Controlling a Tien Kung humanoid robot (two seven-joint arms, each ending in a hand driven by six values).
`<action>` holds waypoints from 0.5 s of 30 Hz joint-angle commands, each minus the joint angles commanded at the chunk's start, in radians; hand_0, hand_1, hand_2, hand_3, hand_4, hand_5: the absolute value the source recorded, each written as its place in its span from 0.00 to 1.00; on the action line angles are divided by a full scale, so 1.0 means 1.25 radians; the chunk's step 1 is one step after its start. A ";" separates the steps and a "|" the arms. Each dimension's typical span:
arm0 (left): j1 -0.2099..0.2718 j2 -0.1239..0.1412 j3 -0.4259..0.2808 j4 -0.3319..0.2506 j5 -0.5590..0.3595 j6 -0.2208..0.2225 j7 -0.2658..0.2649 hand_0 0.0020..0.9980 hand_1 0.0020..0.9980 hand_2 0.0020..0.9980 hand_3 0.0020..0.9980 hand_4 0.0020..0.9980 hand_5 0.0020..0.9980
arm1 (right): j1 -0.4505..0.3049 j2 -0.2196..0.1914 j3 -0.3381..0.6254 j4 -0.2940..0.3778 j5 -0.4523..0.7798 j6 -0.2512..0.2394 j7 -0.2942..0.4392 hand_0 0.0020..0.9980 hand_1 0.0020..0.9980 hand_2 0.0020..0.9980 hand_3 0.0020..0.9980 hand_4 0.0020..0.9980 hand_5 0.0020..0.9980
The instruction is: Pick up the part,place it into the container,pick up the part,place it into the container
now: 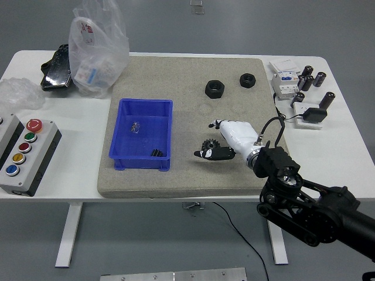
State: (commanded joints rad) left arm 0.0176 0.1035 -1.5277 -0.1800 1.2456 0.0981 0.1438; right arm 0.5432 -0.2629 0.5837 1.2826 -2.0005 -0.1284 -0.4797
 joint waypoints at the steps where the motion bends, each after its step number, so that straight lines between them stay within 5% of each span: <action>1: 0.000 0.000 0.001 0.000 -0.001 0.000 0.000 0.68 0.65 0.65 0.64 0.78 0.38 | 0.001 0.000 -0.003 -0.005 0.000 0.003 -0.002 0.32 0.66 0.82 0.83 1.00 0.72; 4: 0.001 0.000 0.001 0.000 -0.002 0.000 0.001 0.68 0.65 0.65 0.64 0.78 0.38 | 0.004 0.001 -0.013 -0.016 0.002 0.003 -0.006 0.32 0.66 0.82 0.83 1.00 0.72; 5: 0.000 0.000 0.002 0.000 -0.002 0.000 0.001 0.67 0.65 0.65 0.63 0.78 0.38 | 0.005 0.002 -0.017 -0.020 0.003 0.000 -0.006 0.31 0.63 0.74 0.79 0.91 0.52; 10: -0.001 -0.001 0.004 0.000 -0.004 0.000 0.000 0.67 0.65 0.65 0.63 0.78 0.38 | 0.013 0.012 -0.039 -0.039 0.015 -0.020 -0.002 0.31 0.63 0.74 0.79 0.91 0.52; 11: -0.001 -0.001 0.005 0.000 -0.005 0.000 0.000 0.68 0.65 0.65 0.63 0.78 0.38 | 0.015 0.014 -0.046 -0.042 0.017 -0.026 0.001 0.30 0.55 0.63 0.67 0.64 0.32; 15: -0.001 0.000 0.005 0.000 -0.005 0.000 0.000 0.68 0.65 0.65 0.63 0.78 0.38 | 0.021 0.020 -0.071 -0.051 0.021 -0.048 0.009 0.30 0.55 0.63 0.67 0.64 0.32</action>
State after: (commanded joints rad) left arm 0.0158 0.1030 -1.5214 -0.1800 1.2397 0.0980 0.1442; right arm 0.5699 -0.2384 0.4946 1.2188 -1.9737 -0.1884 -0.4680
